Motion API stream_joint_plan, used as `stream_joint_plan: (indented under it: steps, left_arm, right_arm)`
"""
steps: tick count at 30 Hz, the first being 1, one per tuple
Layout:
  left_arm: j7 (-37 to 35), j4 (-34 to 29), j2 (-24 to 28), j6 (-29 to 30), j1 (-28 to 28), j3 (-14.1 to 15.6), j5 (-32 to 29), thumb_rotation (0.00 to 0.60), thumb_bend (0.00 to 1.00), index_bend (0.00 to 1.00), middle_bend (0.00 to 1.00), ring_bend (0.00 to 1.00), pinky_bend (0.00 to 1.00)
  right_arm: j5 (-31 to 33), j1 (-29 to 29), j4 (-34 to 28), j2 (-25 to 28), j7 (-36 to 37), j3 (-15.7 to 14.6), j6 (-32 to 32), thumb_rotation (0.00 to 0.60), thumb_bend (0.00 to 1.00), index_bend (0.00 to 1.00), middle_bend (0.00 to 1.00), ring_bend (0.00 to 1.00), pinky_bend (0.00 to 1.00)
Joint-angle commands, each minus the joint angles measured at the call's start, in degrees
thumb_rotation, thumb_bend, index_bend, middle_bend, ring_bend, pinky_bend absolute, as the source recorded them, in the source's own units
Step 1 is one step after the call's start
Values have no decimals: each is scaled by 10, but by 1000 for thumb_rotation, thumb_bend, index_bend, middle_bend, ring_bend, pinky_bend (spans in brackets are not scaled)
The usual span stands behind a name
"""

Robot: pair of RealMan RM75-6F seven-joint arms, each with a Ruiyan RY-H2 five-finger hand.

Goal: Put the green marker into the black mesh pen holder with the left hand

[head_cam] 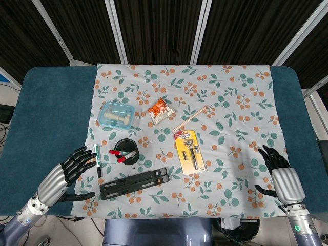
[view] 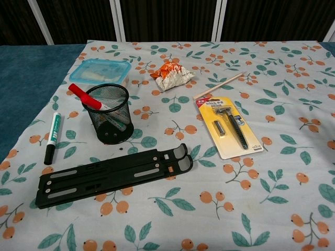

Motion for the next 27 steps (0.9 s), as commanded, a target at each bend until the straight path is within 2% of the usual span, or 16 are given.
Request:
stream_joint_plan:
  steps: [1, 27]
  left_arm:
    - [-2, -1, 1, 1, -1, 1, -2, 600, 69, 0, 0, 0, 0]
    - [3, -4, 4, -5, -1, 7, -20, 600, 69, 0, 0, 0, 0]
  right_arm:
    - [0, 0, 0, 0, 0, 0, 0, 600, 165, 0, 0, 0, 182]
    - [3, 1, -2, 1, -3, 0, -4, 600, 165, 0, 0, 0, 182]
